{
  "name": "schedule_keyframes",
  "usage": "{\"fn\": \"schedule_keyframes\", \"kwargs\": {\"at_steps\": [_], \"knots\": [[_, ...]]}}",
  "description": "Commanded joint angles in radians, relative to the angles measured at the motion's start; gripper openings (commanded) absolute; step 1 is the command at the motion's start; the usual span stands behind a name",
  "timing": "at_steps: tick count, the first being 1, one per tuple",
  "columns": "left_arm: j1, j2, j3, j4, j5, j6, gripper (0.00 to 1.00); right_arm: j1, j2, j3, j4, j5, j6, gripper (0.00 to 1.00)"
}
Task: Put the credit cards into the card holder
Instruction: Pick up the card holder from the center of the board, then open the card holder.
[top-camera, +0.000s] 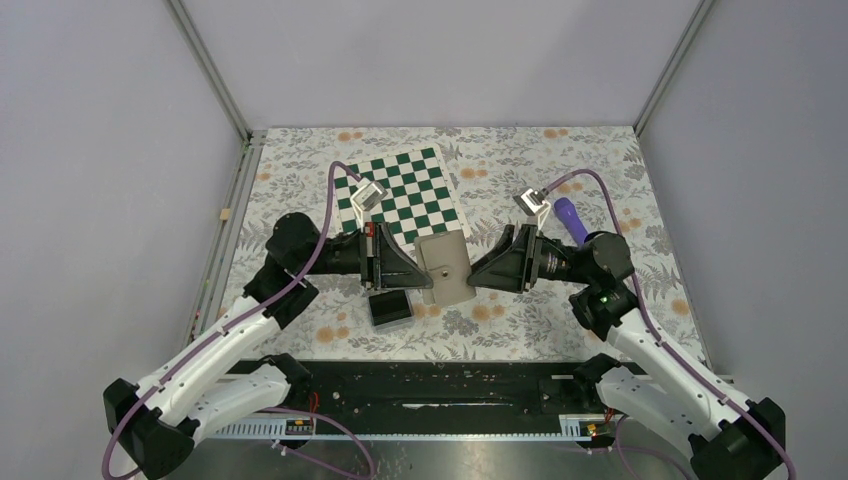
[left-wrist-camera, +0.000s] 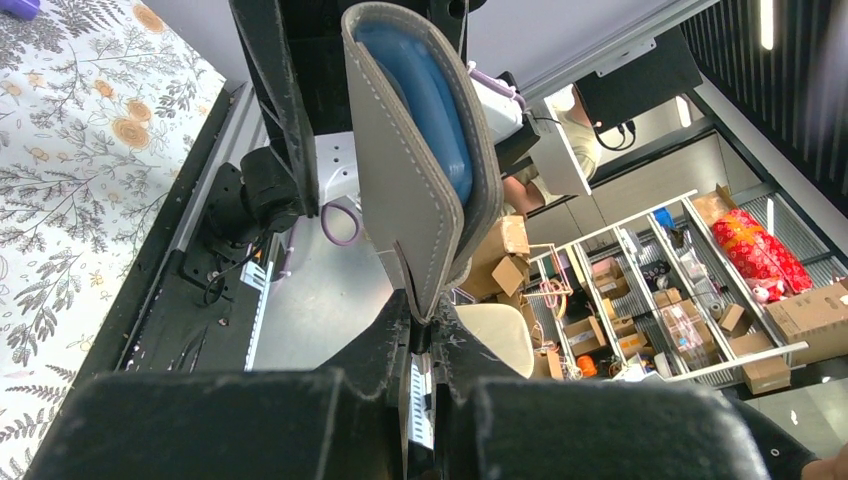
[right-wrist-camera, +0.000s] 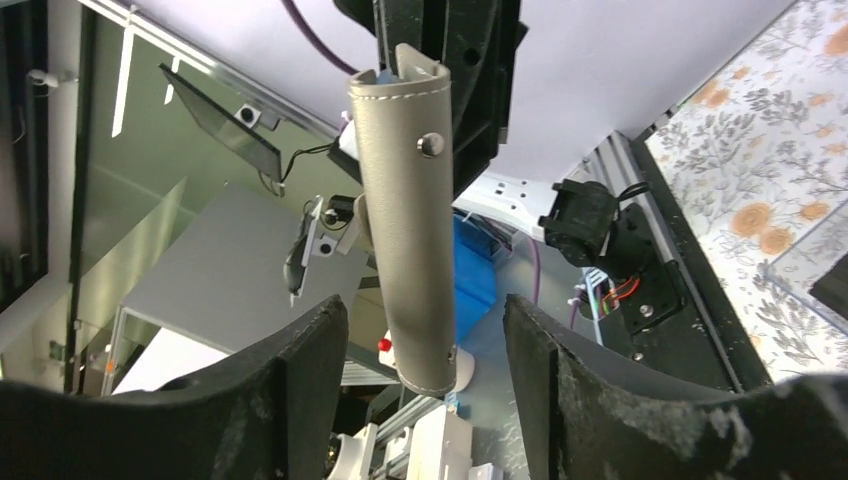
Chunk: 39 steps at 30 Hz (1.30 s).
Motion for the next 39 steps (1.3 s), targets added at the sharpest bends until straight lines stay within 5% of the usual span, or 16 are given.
{"fn": "schedule_keyframes", "kwargs": {"at_steps": [1,8,11,12,14,16,19,26,39], "knots": [[-0.014,0.009,0.008,0.101,0.017,-0.017,0.0,0.034,0.007,0.019,0.109,-0.054,0.04,0.63],[-0.033,0.019,0.005,0.092,0.012,-0.009,0.0,0.073,0.032,0.054,0.044,-0.065,0.008,0.46],[-0.035,0.019,0.002,0.08,0.008,0.001,0.05,0.077,0.033,0.053,0.046,-0.057,0.007,0.28],[-0.036,0.019,0.001,0.07,0.006,0.008,0.15,0.078,0.033,0.054,0.046,-0.056,0.009,0.19],[-0.035,0.019,0.014,0.012,-0.009,0.038,0.52,0.078,0.031,0.054,0.041,-0.052,0.006,0.0],[-0.033,0.018,0.043,-0.108,-0.058,0.104,0.81,0.079,0.021,0.059,-0.014,-0.043,-0.031,0.0],[-0.035,0.015,0.132,-0.459,-0.25,0.254,0.97,0.079,-0.012,0.101,-0.301,0.023,-0.204,0.0],[-0.11,0.058,0.311,-0.837,-0.712,0.374,0.99,0.08,-0.076,0.187,-0.845,0.332,-0.422,0.0],[-0.458,0.368,0.614,-1.088,-1.169,0.357,0.97,0.093,-0.077,0.205,-1.062,0.59,-0.461,0.0]]}}
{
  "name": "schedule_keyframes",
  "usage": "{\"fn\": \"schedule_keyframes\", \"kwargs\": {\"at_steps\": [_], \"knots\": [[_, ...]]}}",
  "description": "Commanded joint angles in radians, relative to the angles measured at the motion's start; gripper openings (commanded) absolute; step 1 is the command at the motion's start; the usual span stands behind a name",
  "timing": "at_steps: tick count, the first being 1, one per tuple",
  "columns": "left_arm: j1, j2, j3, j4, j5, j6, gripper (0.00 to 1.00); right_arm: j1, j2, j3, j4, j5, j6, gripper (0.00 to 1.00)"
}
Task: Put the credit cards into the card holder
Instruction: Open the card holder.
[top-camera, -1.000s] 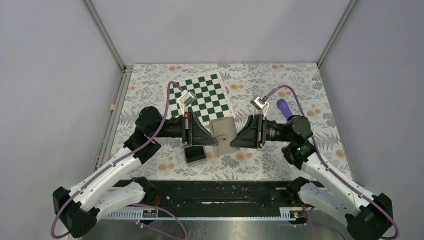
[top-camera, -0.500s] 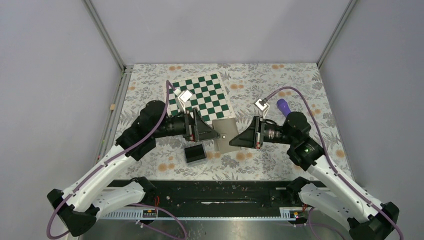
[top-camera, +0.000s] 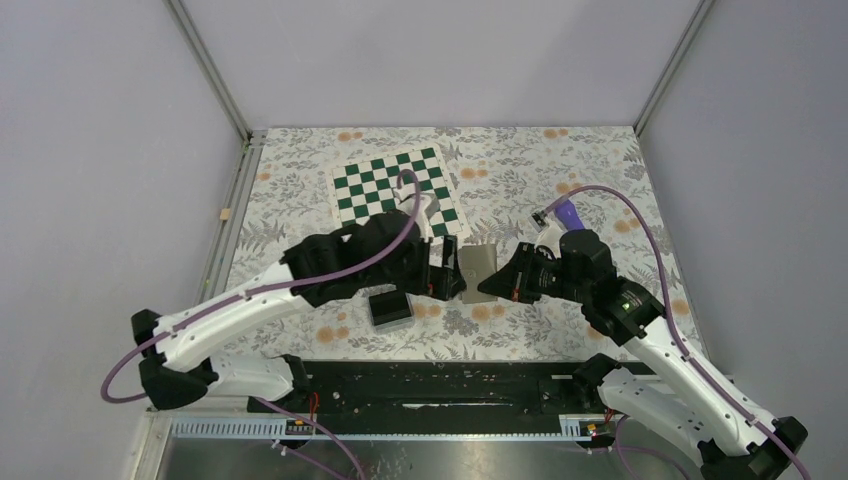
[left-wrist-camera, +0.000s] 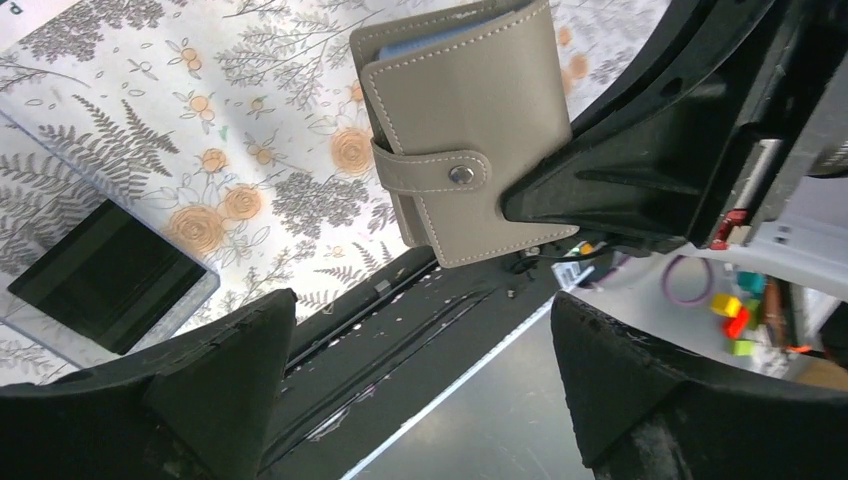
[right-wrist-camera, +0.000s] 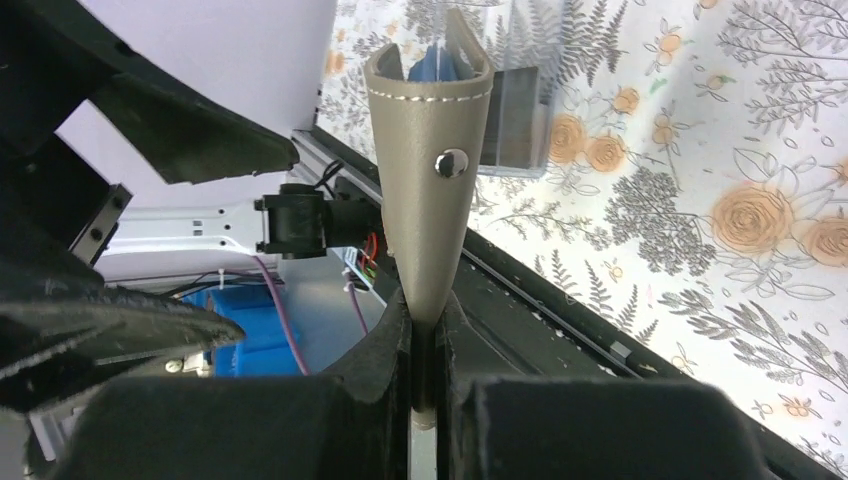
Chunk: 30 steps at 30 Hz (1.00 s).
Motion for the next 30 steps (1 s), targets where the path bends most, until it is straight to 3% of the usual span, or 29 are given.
{"fn": "schedule_keyframes", "kwargs": {"at_steps": [1,12,19,30], "knots": [[-0.062,0.089,0.109,-0.076,-0.181,-0.005,0.96,0.016,0.006,0.048,-0.045,0.071,-0.029,0.0],[-0.084,0.241,0.183,-0.031,-0.208,-0.033,0.86,0.024,-0.007,0.025,-0.028,0.068,-0.016,0.0],[-0.084,0.303,0.191,-0.017,-0.215,-0.048,0.72,0.024,-0.005,0.027,-0.03,0.065,-0.014,0.0],[-0.084,0.267,0.173,0.038,-0.292,-0.078,0.74,0.026,-0.01,0.014,-0.041,0.06,-0.016,0.0]]}}
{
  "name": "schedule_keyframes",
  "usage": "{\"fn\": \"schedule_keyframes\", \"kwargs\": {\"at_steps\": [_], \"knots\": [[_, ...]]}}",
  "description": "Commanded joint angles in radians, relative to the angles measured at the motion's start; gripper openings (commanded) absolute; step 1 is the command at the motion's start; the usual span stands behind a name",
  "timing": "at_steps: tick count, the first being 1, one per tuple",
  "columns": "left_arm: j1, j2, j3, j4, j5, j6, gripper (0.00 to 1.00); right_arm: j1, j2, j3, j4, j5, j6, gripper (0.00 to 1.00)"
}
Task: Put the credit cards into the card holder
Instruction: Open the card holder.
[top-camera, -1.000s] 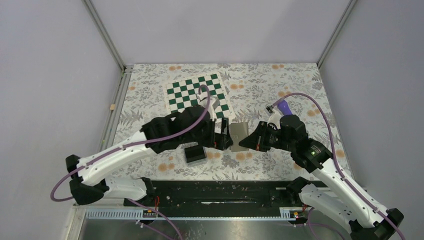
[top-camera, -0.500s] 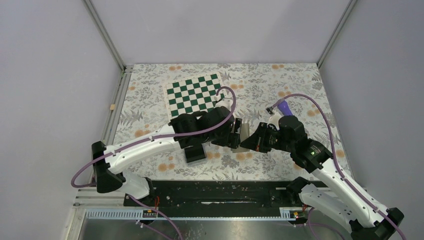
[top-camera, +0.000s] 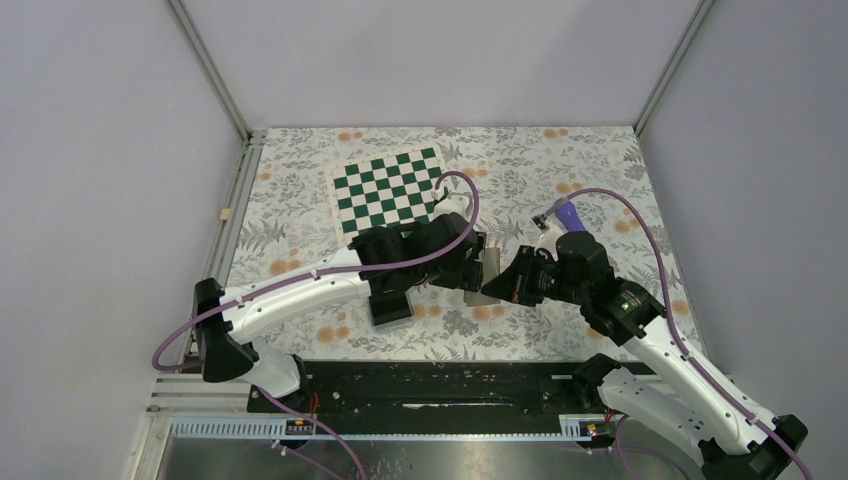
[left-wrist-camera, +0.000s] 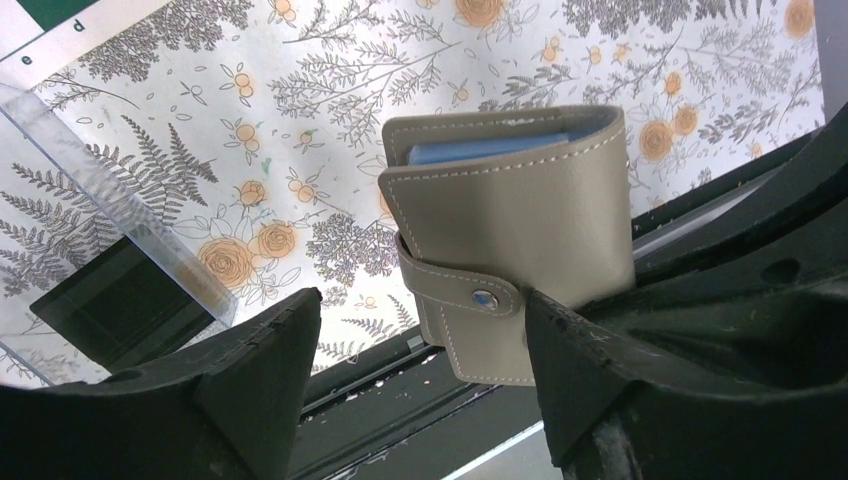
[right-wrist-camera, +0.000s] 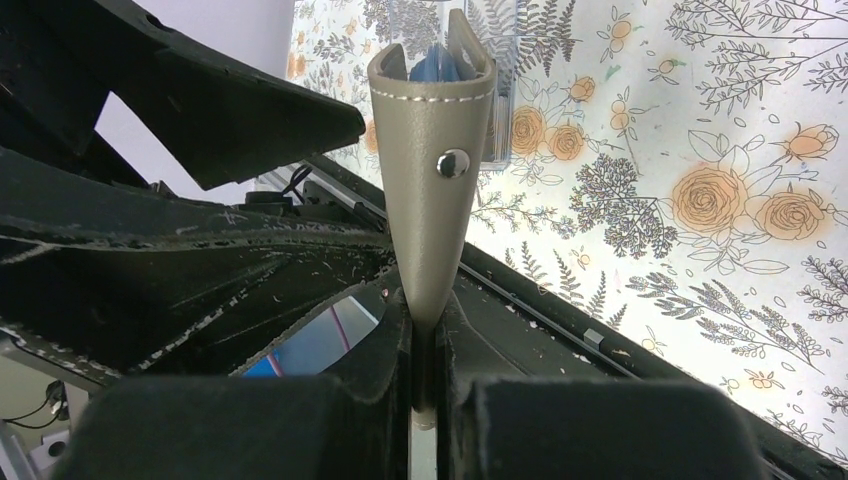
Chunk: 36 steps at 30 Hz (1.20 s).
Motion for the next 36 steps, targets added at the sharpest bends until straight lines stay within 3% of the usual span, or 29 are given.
{"fn": "schedule_keyframes", "kwargs": {"at_steps": [1,8,11,17,23,31,36], "knots": [[-0.004,-0.052,0.004,0.096,-0.075,-0.027,0.74,0.012,-0.018,0.014,0.031,-0.014,-0.003,0.0],[-0.003,-0.034,-0.008,0.106,-0.039,-0.012,0.67,0.013,-0.017,0.018,0.032,-0.011,-0.001,0.0],[-0.003,-0.005,0.002,0.081,-0.015,-0.012,0.59,0.012,-0.016,0.025,0.028,-0.007,-0.002,0.0],[-0.006,0.0,-0.036,0.076,0.023,-0.017,0.58,0.012,-0.001,0.053,-0.031,0.028,-0.015,0.0],[-0.007,0.008,-0.044,0.02,-0.033,-0.022,0.46,0.013,0.002,0.06,-0.033,0.027,-0.017,0.0],[-0.008,0.13,0.011,-0.11,-0.104,0.01,0.32,0.013,0.0,0.062,-0.048,0.042,-0.022,0.0],[0.006,0.144,-0.035,-0.18,-0.145,0.004,0.3,0.013,-0.009,0.072,-0.08,0.082,-0.032,0.0]]}}
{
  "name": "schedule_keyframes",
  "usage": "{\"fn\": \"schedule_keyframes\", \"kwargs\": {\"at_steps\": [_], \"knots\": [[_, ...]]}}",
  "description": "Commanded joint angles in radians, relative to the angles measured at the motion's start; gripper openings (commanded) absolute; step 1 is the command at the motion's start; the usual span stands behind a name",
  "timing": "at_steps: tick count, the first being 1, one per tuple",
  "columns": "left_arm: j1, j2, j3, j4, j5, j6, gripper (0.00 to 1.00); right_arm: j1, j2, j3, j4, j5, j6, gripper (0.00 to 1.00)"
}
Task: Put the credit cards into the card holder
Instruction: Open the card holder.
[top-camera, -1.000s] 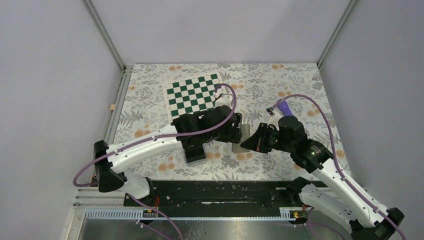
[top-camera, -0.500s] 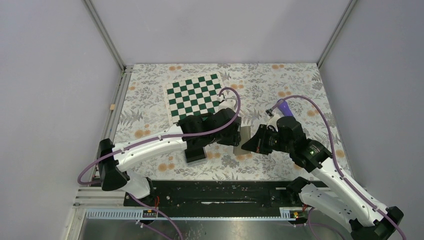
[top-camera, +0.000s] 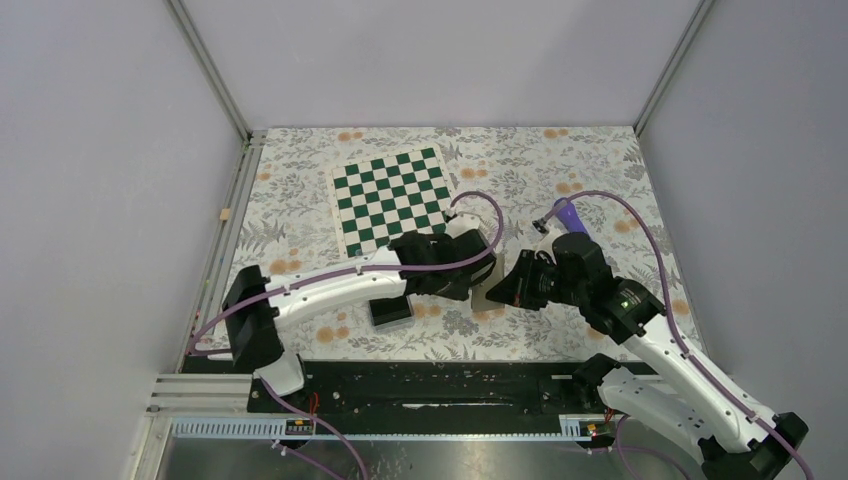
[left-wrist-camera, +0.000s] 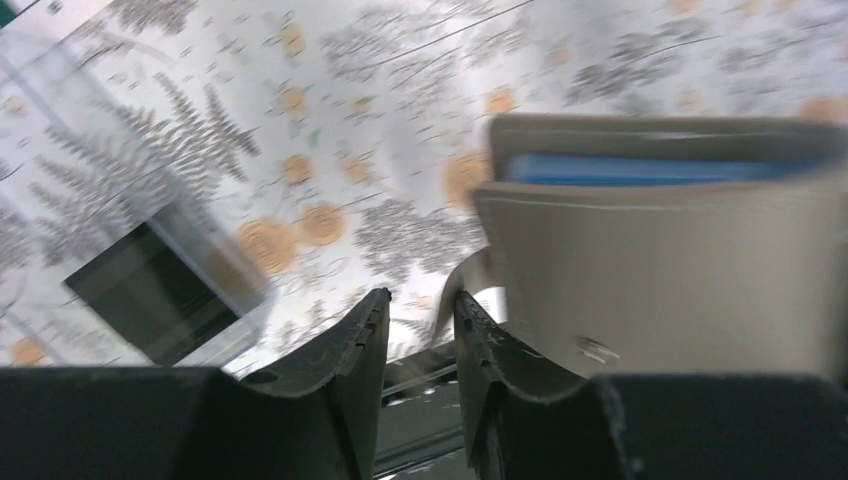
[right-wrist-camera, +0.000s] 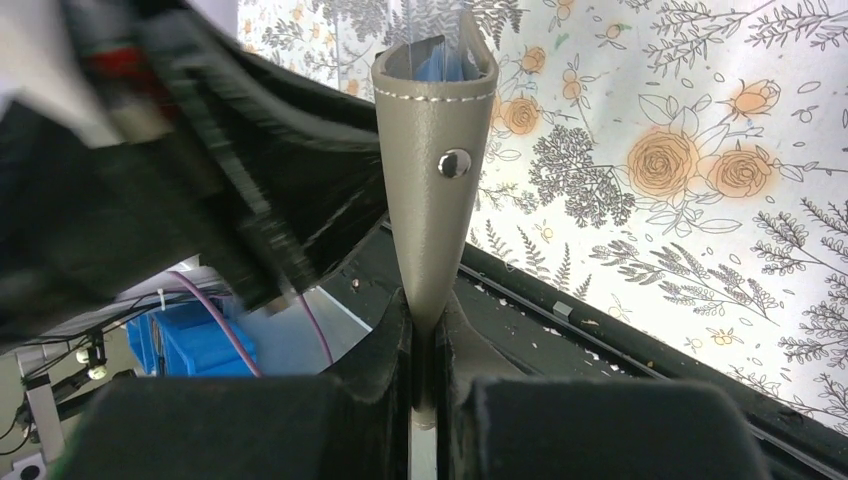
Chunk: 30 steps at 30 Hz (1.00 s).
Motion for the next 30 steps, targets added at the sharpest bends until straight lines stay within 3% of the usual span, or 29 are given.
{"fn": "schedule_keyframes", "kwargs": {"at_steps": [1,5,18,24,30], "knots": [[0.024,-0.01,-0.052,-0.12,-0.073,0.007,0.3,0.007,-0.024,0.058,0.017,0.035,-0.019,0.0],[0.055,-0.079,-0.127,-0.05,-0.009,0.013,0.35,0.007,-0.018,0.05,0.019,0.028,-0.022,0.0],[0.221,-0.48,-0.48,0.533,0.519,0.006,0.78,0.007,-0.03,0.026,0.039,0.015,-0.02,0.0],[0.221,-0.446,-0.459,0.564,0.57,0.022,0.78,0.007,-0.029,0.018,0.06,-0.003,-0.008,0.0],[0.24,-0.362,-0.436,0.577,0.562,0.046,0.68,0.007,-0.039,0.017,0.065,-0.005,-0.002,0.0]]}}
